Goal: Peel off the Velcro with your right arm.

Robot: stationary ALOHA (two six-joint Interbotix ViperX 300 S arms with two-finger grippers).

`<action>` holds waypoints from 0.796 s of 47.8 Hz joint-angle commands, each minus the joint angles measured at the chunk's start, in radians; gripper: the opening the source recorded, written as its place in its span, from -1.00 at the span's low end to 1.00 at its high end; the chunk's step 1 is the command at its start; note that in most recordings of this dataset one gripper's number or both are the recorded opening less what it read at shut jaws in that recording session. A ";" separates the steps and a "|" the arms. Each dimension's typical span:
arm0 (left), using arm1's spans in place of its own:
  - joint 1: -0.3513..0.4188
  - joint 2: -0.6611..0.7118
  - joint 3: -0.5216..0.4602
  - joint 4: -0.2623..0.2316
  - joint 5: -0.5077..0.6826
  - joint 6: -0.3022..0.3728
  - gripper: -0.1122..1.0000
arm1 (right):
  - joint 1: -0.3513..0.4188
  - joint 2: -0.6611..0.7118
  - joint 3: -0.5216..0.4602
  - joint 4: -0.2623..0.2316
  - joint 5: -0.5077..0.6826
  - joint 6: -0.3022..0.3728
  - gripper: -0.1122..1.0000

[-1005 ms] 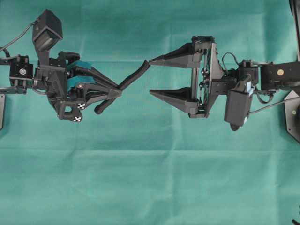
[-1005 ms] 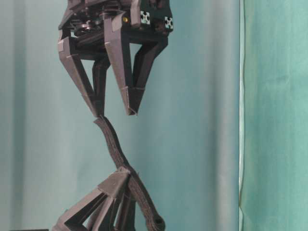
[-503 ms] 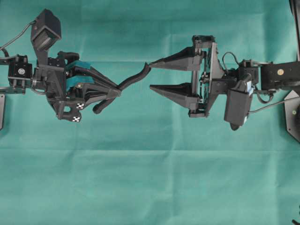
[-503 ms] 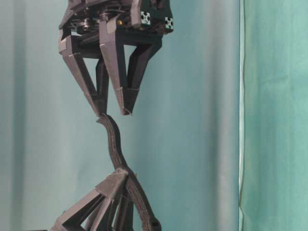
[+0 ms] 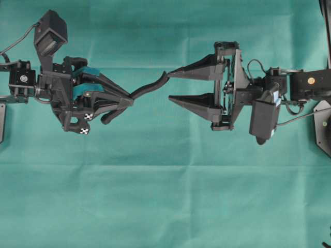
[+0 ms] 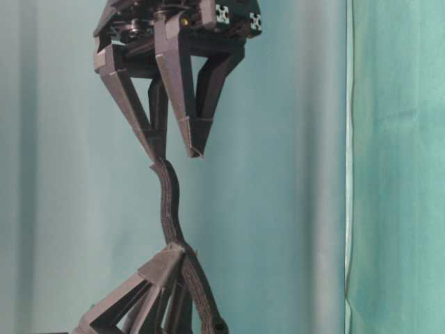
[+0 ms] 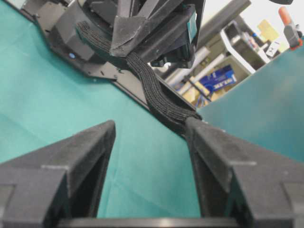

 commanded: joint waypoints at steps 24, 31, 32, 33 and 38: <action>0.003 -0.014 -0.014 -0.002 -0.012 0.002 -0.62 | 0.005 -0.021 -0.014 0.000 -0.011 0.003 -0.56; 0.003 -0.012 -0.014 -0.002 -0.012 0.003 -0.62 | 0.005 -0.021 -0.021 -0.002 -0.011 0.003 -0.56; 0.003 -0.014 -0.014 -0.002 -0.012 0.003 -0.62 | 0.006 -0.020 -0.021 0.000 -0.011 0.003 -0.56; 0.003 -0.014 -0.012 -0.002 -0.012 0.003 -0.62 | 0.006 -0.020 -0.021 0.000 -0.011 0.003 -0.56; 0.003 -0.012 -0.012 -0.002 -0.015 0.003 -0.62 | 0.005 -0.017 -0.026 0.000 -0.011 0.003 -0.55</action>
